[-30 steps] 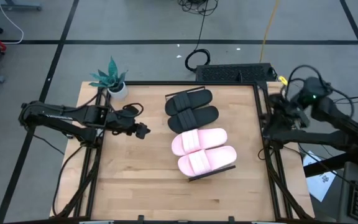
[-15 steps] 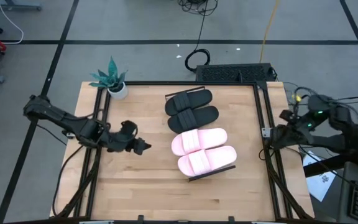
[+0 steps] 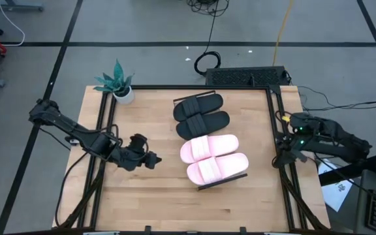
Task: Pick and place slides into the shelf
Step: Adjust the shelf
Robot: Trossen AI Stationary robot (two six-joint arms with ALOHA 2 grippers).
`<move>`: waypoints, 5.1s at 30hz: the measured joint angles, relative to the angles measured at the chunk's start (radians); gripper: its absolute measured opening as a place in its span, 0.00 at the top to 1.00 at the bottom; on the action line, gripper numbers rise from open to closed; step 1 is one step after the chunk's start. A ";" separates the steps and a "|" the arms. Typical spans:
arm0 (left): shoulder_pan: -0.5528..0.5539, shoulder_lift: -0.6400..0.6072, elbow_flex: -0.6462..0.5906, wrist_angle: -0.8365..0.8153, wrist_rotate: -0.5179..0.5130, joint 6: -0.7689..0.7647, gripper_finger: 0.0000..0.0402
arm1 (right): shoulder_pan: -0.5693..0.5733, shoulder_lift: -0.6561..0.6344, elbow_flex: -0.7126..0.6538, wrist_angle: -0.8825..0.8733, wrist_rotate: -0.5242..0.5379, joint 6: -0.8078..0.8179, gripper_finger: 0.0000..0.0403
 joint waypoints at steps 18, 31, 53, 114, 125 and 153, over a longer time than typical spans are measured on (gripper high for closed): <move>0.000 -0.001 0.000 -0.026 -0.101 -0.007 0.54 | 0.003 -0.161 -0.400 0.414 0.025 -0.101 0.82; 0.012 -0.001 0.000 0.001 -0.107 0.024 0.54 | 0.108 -0.149 -0.414 0.579 0.127 0.119 0.82; -0.264 0.585 0.015 0.924 -0.272 0.101 0.54 | 0.210 -0.145 -0.418 0.638 0.284 0.215 0.82; -0.108 0.890 0.264 0.845 -0.369 0.442 0.54 | 0.210 -0.144 -0.417 0.681 0.295 0.277 0.82; -0.075 0.892 0.264 0.846 -0.358 0.472 0.57 | 0.210 -0.144 -0.417 0.681 0.315 0.277 0.82; -0.074 0.923 0.264 0.838 -0.435 0.472 0.81 | 0.210 -0.144 -0.417 0.681 0.316 0.281 0.82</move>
